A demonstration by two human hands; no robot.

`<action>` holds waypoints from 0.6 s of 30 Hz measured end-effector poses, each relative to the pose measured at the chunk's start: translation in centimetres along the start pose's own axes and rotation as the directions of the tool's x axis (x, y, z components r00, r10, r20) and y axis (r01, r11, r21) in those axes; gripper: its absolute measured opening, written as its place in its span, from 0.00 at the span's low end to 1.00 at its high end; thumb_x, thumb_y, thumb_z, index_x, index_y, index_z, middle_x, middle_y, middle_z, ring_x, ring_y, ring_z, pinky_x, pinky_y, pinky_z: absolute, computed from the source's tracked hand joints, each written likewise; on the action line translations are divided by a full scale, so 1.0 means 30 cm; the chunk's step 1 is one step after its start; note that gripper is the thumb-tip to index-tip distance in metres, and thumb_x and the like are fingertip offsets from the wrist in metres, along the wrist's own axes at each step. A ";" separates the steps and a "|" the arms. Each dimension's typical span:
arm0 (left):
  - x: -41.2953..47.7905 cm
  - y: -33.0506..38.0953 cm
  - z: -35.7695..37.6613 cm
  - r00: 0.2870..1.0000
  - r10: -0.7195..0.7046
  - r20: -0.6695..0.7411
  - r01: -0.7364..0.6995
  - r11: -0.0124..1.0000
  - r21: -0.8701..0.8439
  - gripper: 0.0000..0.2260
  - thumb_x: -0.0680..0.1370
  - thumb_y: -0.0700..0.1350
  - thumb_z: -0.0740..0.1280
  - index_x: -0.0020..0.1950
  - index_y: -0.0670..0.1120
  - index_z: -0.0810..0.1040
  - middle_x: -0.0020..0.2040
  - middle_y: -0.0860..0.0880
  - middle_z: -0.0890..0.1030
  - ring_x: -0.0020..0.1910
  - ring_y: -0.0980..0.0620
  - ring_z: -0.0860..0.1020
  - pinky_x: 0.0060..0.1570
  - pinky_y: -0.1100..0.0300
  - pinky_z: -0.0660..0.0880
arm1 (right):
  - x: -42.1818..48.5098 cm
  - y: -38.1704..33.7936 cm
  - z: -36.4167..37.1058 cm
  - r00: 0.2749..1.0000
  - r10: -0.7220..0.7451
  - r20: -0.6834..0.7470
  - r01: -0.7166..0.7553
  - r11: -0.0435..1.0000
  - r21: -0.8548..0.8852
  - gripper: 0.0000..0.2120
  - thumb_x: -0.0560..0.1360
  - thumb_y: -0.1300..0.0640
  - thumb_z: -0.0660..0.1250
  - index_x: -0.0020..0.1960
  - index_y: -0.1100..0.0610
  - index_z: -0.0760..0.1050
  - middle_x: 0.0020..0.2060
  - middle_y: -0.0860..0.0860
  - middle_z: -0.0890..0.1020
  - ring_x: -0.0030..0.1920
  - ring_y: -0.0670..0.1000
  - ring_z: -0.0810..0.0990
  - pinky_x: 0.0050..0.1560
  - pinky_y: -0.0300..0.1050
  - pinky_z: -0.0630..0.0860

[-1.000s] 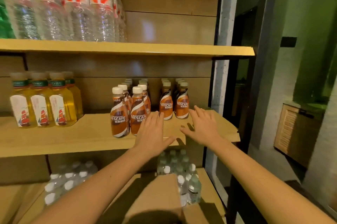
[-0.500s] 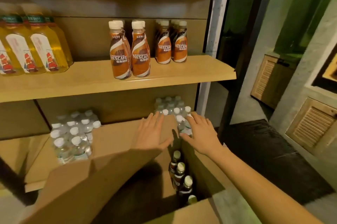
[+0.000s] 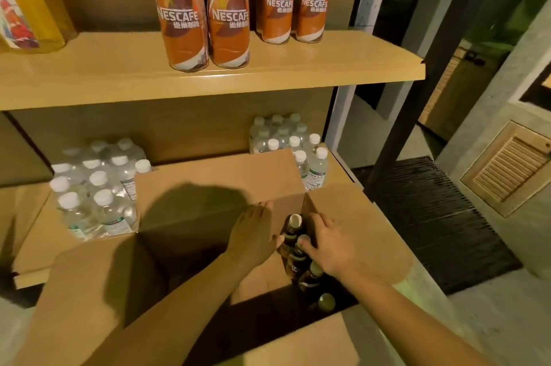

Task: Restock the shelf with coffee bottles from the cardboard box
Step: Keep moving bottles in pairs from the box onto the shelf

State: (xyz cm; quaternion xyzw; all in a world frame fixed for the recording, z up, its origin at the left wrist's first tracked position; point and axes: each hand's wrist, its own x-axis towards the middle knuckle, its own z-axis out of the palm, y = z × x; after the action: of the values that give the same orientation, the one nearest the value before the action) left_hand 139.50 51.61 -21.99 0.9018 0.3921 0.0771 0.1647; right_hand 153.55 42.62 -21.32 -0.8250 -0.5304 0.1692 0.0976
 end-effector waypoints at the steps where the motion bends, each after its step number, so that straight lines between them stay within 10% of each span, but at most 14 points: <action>1: 0.010 -0.011 0.020 1.000 -0.010 0.022 0.011 1.000 -0.013 0.29 0.76 0.51 0.65 0.73 0.43 0.59 0.71 0.45 0.67 0.68 0.48 0.68 0.66 0.56 0.67 | 0.012 0.000 0.013 1.000 0.014 0.017 -0.014 1.000 0.015 0.24 0.77 0.47 0.62 0.69 0.53 0.62 0.69 0.52 0.67 0.67 0.54 0.68 0.66 0.50 0.69; 18: 0.222 -0.149 0.359 0.964 -0.032 0.266 0.093 0.970 -0.224 0.33 0.77 0.49 0.65 0.77 0.47 0.50 0.77 0.48 0.59 0.76 0.49 0.58 0.73 0.56 0.57 | 0.162 0.004 0.239 0.891 0.441 0.112 -0.454 0.876 0.163 0.32 0.71 0.48 0.72 0.70 0.55 0.64 0.62 0.53 0.78 0.61 0.54 0.77 0.61 0.49 0.75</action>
State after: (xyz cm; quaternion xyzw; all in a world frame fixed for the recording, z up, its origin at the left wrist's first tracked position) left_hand 143.87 56.80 -33.58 0.8653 0.3837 -0.0013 0.3224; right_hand 152.75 46.87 -28.82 -0.9059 -0.3104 0.2651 0.1128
